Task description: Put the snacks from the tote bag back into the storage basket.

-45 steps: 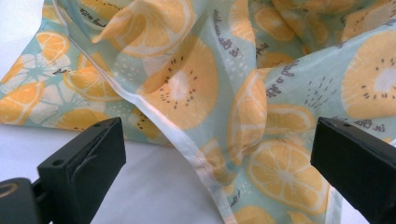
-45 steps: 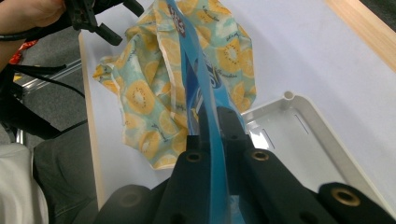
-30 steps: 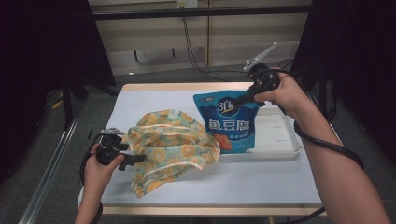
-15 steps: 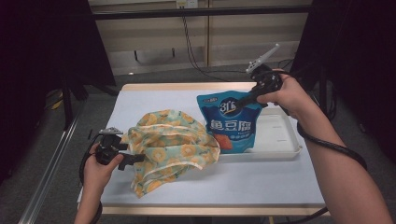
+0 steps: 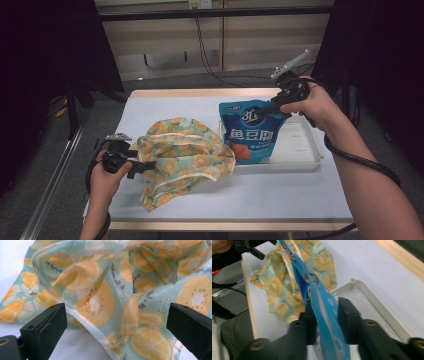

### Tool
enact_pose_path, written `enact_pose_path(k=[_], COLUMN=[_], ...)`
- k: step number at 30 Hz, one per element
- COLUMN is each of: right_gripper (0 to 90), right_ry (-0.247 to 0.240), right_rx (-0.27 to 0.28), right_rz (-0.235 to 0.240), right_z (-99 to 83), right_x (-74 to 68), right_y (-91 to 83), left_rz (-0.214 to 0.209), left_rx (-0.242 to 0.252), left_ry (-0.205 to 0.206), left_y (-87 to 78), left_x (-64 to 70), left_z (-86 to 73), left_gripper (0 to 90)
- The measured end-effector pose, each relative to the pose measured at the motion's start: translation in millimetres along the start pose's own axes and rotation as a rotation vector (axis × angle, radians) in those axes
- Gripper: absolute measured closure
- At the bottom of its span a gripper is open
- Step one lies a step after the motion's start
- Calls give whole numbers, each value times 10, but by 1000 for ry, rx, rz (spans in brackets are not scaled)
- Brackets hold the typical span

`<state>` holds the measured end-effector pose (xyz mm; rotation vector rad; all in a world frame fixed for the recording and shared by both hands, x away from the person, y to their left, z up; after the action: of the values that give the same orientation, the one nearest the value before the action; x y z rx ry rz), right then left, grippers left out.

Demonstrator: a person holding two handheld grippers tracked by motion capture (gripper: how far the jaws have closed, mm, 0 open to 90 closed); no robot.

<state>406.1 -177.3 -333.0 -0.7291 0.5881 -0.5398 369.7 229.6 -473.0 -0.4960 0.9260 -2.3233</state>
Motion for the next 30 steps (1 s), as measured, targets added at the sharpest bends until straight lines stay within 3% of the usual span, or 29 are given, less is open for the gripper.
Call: enact_pose_path(k=[10, 20, 30], right_gripper=[430, 323, 282], right_ry=[13, 28, 24], right_rx=[24, 32, 39], right_rz=[-39, -76, -102], right_z=[-86, -188, -334], right_x=[56, 117, 137], right_y=[-21, -94, -130], left_rz=[0, 4, 3], left_rx=[5, 6, -3], left_ry=[6, 2, 4], left_y=[8, 2, 11], left_x=[8, -16, -13], left_z=[24, 23, 21], left_gripper=[29, 29, 29])
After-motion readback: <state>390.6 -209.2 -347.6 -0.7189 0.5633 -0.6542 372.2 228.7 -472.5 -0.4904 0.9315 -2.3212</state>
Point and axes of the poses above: each handheld gripper's, and its own axes: y roughly forward along the jaws, z roughly out of its top, x roughly to its right, the point moved 7 cm from there along y, roughly forward along the jaws, and after that the axes turned 11 degrees about y, right-handed, at the moved point
